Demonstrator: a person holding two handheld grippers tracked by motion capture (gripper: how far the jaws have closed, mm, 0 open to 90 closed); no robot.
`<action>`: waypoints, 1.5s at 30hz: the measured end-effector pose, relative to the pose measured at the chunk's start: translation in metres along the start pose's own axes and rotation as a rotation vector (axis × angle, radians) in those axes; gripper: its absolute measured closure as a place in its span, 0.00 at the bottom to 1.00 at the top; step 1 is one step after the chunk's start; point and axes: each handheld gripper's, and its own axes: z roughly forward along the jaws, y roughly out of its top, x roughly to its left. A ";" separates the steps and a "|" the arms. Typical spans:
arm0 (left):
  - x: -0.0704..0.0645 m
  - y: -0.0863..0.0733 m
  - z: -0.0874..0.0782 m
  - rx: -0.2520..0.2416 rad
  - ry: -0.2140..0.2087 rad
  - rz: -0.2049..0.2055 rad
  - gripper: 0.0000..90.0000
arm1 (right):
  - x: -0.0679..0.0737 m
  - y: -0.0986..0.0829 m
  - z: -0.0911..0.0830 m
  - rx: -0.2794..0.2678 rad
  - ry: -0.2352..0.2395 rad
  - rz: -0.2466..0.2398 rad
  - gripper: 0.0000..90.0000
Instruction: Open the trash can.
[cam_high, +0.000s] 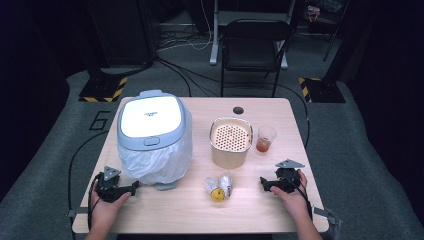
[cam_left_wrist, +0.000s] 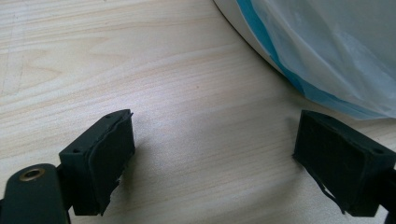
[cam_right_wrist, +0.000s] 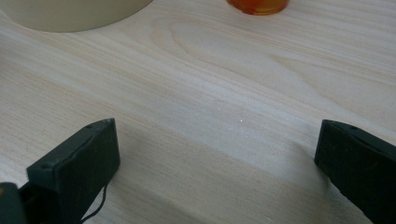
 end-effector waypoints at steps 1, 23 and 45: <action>0.000 0.000 0.000 0.004 -0.003 0.001 0.13 | 0.000 0.000 0.000 0.000 0.000 0.000 0.00; -0.014 -0.002 -0.017 0.005 -0.074 -0.009 0.48 | 0.000 0.000 0.000 -0.001 0.001 -0.005 0.00; -0.100 0.011 -0.050 -0.060 -0.127 0.123 0.84 | 0.001 0.002 0.002 -0.003 -0.010 0.010 0.00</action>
